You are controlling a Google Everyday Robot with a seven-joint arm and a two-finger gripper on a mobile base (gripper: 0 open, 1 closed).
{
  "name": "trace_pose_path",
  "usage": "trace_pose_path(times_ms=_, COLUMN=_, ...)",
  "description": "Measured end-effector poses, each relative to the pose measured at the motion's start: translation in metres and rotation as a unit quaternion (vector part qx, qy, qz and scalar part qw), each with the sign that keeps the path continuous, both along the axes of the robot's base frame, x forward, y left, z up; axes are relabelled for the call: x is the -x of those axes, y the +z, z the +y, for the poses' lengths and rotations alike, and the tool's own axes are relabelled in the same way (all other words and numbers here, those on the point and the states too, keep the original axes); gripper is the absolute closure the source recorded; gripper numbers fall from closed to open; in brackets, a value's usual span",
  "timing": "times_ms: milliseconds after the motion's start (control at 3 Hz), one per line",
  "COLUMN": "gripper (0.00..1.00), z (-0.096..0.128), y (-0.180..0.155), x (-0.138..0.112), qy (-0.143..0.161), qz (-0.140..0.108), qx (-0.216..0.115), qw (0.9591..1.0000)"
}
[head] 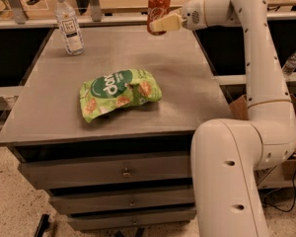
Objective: Pick coke can
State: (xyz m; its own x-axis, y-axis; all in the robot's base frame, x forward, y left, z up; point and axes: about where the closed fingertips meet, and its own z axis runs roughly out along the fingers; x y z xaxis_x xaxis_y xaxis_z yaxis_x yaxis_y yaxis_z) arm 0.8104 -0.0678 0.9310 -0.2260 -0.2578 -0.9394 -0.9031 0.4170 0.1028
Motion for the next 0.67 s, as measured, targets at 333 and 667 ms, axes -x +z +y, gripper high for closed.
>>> trace_pose_path(times_ms=333, gripper=1.0, z=-0.0001, y=0.0126, x=0.0142, qy=0.015, qz=-0.003, qx=0.01, qw=0.9998)
trace_pose_path(times_ms=667, gripper=1.0, z=-0.0001, y=0.0203, x=0.0163, qy=0.009, qz=-0.003, qx=0.023, qw=0.9997)
